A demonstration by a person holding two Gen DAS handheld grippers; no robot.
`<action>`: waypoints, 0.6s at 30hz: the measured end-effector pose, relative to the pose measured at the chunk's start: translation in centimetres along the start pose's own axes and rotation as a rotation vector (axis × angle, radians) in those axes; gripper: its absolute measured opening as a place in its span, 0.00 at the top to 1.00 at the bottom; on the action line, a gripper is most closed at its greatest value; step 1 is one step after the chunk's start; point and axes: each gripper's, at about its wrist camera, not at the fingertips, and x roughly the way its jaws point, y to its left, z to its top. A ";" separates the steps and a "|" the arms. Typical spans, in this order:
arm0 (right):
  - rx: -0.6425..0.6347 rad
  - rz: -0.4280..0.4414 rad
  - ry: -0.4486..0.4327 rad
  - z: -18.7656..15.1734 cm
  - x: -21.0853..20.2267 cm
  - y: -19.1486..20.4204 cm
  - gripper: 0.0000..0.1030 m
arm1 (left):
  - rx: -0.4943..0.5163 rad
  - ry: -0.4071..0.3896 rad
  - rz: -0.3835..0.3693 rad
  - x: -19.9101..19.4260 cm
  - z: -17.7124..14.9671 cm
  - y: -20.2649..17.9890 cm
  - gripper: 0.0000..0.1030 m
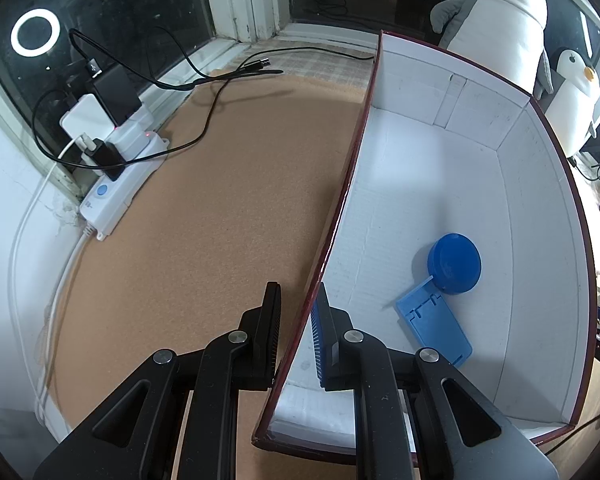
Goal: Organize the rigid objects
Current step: 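Move the right gripper back to the items and grasp the patterned lighter, then lift the lighter into the box and open the right gripper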
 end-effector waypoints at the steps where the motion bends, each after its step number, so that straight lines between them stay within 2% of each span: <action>1: 0.007 0.000 -0.003 -0.1 -0.1 -0.1 0.80 | 0.000 0.000 -0.001 0.0 0.0 0.0 0.87; 10: 0.058 -0.040 -0.027 -0.5 -1.2 -1.2 0.80 | -0.001 -0.001 -0.010 0.1 0.2 -0.1 0.87; 18: 0.048 -0.016 -0.126 0.9 -5.6 0.5 0.80 | 0.000 -0.004 -0.025 0.0 0.4 -0.2 0.87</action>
